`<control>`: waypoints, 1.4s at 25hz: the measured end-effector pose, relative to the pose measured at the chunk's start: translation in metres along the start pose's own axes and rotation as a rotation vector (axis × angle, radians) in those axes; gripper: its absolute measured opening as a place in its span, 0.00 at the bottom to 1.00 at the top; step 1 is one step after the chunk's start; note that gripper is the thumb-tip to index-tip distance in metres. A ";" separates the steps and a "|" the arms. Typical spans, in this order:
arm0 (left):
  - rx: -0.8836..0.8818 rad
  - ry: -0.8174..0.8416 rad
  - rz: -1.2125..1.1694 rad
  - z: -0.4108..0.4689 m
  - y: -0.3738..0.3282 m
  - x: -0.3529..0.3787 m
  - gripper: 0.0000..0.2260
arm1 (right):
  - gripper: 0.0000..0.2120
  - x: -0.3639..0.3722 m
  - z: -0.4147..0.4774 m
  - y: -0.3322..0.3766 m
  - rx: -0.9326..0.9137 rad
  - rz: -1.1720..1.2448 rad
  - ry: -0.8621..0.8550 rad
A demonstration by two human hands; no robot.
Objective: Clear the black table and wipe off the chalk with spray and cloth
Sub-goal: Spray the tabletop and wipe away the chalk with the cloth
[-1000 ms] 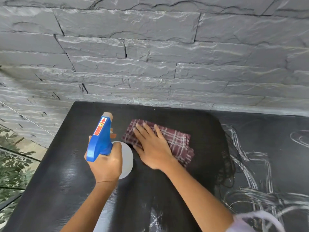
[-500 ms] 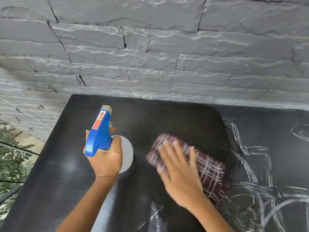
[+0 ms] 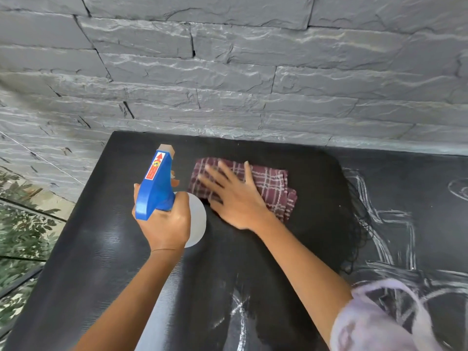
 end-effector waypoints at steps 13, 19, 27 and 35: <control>-0.008 -0.025 -0.083 0.000 0.005 0.005 0.13 | 0.26 -0.002 -0.051 -0.110 0.367 0.046 -0.032; -0.061 0.058 -0.092 -0.004 -0.005 0.000 0.09 | 0.32 0.023 -0.222 0.029 -0.182 -0.032 -0.029; -0.248 0.009 0.055 -0.079 0.021 -0.097 0.07 | 0.26 -0.004 -0.143 -0.095 0.621 0.056 -0.014; -0.339 -0.030 0.046 -0.123 0.031 -0.145 0.09 | 0.32 0.026 -0.305 0.110 -0.196 -0.058 -0.010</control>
Point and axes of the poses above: each hand's wrist, its own z-axis towards the middle knuckle, its own x-axis out of the palm, y = z × x, the point moved 10 cm from there along z, towards the middle knuckle, and after that the axes turned 4 degrees about -y, right-handed, at the moved point
